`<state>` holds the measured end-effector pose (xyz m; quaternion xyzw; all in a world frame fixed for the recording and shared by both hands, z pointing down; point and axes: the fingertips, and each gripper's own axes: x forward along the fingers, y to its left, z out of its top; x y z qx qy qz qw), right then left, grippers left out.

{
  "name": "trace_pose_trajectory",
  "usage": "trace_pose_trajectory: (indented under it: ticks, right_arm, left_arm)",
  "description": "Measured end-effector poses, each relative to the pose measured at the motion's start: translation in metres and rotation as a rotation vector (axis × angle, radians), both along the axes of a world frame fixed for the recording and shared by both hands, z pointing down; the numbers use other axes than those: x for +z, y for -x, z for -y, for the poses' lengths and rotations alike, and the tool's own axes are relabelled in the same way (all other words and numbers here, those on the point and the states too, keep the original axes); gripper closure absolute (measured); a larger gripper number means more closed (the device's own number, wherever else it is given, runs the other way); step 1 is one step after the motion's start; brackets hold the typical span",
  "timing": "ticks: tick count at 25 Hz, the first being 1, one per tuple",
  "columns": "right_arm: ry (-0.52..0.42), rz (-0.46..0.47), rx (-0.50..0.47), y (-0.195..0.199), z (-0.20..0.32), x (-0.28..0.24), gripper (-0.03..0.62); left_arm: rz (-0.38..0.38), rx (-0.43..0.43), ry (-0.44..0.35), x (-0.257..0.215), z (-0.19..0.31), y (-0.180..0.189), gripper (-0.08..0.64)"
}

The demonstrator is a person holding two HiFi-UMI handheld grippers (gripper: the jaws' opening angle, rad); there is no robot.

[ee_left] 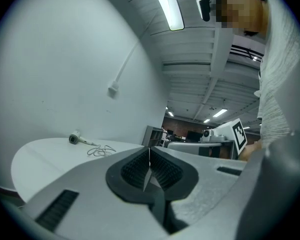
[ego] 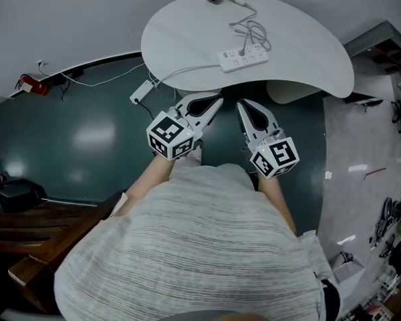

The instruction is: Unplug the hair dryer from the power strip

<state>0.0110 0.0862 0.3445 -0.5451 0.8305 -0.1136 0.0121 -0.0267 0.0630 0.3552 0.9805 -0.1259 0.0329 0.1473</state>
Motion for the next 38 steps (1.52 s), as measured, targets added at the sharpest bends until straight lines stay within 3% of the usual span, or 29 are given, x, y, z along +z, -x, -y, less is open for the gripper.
trace_pose_trajectory:
  ticks: [11,22,33,38]
  right_arm:
    - [0.06,-0.04,-0.002,-0.003,0.051,0.016,0.565]
    - [0.142,-0.033,-0.075,-0.055,0.125,0.056,0.565]
    - [0.225,-0.014,-0.106,-0.104,0.176,0.087,0.565]
    - [0.259,-0.034,-0.121,-0.118,0.194,0.104,0.565]
  left_arm:
    - [-0.001,0.027,0.009,0.013,0.048,-0.009,0.552]
    - [0.133,0.012,-0.006,0.052,0.11,-0.059,0.552]
    - [0.166,0.02,0.076,0.083,0.154,-0.114,0.552]
    - [0.223,0.036,0.038,0.097,0.169,-0.126,0.551]
